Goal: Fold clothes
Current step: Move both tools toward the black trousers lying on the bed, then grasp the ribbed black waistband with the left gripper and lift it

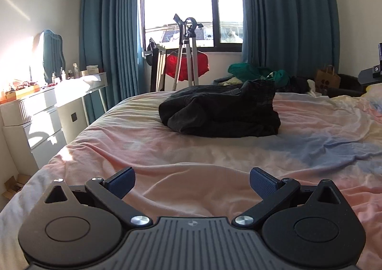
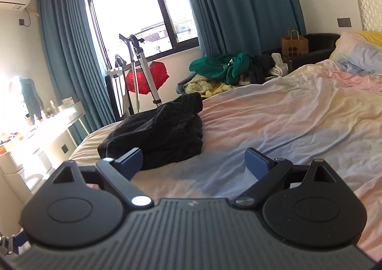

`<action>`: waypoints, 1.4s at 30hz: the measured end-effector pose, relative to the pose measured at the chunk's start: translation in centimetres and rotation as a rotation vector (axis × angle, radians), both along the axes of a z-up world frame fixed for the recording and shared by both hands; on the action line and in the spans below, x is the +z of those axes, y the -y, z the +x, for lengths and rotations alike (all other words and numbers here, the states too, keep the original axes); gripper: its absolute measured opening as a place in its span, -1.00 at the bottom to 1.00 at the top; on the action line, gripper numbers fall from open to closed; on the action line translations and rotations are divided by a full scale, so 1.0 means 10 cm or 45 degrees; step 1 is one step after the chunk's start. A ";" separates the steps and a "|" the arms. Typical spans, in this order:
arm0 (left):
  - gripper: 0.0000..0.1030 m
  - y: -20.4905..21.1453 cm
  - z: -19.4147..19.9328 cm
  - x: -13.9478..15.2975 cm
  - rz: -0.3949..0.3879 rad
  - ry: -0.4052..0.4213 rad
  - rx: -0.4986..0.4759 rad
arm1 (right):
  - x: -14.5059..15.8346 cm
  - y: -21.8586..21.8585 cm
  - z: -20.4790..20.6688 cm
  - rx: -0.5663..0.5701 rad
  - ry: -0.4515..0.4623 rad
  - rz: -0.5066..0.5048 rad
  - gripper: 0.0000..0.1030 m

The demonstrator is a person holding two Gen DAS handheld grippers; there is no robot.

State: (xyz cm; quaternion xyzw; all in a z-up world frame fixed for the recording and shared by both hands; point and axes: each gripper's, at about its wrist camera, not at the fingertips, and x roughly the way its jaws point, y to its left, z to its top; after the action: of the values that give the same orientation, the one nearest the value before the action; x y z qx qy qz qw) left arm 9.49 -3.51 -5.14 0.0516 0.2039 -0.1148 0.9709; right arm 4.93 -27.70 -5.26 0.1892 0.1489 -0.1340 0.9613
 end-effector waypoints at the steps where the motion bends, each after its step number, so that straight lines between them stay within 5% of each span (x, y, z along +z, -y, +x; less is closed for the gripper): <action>1: 1.00 0.08 0.10 0.00 -0.006 -0.008 -0.029 | -0.01 0.07 0.01 -0.015 0.000 0.017 0.82; 10: 0.99 1.29 1.58 -0.07 0.046 -0.061 -0.224 | -0.26 0.53 0.03 -0.175 -0.035 0.170 0.82; 19: 0.99 2.30 2.74 -0.41 0.253 0.065 -0.239 | -0.66 0.79 0.33 -0.183 -0.125 0.328 0.82; 24: 0.60 2.65 3.23 -0.66 0.335 0.031 -0.256 | -0.89 0.91 0.49 -0.207 -0.186 0.385 0.82; 27: 0.19 2.60 3.22 -0.54 0.300 0.034 -0.224 | -0.99 0.94 0.56 -0.202 -0.216 0.414 0.82; 29: 0.10 2.54 3.18 -0.44 0.277 0.042 -0.205 | -1.00 0.93 0.58 -0.190 -0.213 0.410 0.82; 33: -0.48 2.43 3.09 -0.23 0.231 0.059 -0.168 | -0.98 0.86 0.61 -0.185 -0.204 0.337 0.82; 42: -0.79 1.99 2.78 0.43 0.127 0.127 -0.048 | -0.89 0.77 0.58 -0.218 -0.176 0.225 0.82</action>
State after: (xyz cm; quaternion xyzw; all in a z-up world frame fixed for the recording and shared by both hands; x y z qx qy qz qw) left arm 37.32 -23.36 -0.88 0.1096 0.1596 -0.1201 0.9737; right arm 10.77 -35.44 -14.17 0.2754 0.2094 -0.2144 0.9134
